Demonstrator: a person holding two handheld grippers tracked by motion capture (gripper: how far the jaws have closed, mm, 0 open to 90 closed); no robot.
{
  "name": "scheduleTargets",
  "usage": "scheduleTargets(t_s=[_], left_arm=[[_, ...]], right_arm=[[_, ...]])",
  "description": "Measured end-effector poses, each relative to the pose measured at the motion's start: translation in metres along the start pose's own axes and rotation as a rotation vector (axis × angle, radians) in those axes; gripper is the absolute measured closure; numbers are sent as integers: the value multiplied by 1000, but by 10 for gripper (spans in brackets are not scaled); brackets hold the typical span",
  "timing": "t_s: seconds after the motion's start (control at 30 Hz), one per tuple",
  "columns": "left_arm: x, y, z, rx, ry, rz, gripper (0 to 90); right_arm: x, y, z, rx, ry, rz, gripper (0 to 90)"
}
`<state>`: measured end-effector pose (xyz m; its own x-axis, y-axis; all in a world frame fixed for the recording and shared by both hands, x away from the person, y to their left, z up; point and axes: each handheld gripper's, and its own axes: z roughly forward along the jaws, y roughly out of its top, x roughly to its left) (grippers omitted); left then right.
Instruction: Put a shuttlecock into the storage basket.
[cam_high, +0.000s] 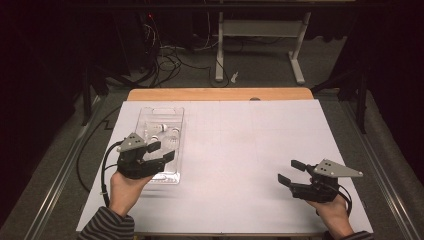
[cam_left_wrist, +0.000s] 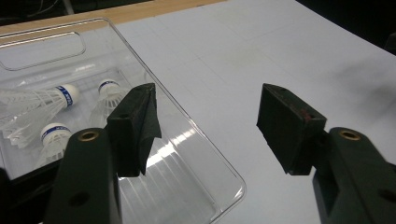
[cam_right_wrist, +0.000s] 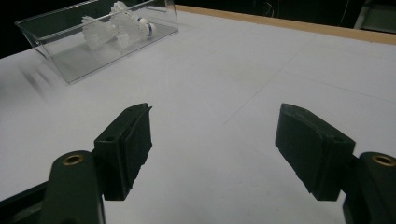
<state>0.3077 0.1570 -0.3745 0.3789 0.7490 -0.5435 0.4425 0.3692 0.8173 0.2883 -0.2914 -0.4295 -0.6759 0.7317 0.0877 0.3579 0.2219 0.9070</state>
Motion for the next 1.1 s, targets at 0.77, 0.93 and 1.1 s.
scheduleTargets(t_s=[0.77, 0.93, 1.1], left_arm=[[-6, -15, -13, -13, -35, 11, 383], [-7, -18, -16, -24, -44, 11, 374], [-7, -21, -20, -26, -54, 13, 371]], right_arm=[[0, 0, 0, 2, 0, 1, 277], [0, 0, 0, 2, 0, 0, 277], [0, 0, 0, 2, 0, -1, 277]])
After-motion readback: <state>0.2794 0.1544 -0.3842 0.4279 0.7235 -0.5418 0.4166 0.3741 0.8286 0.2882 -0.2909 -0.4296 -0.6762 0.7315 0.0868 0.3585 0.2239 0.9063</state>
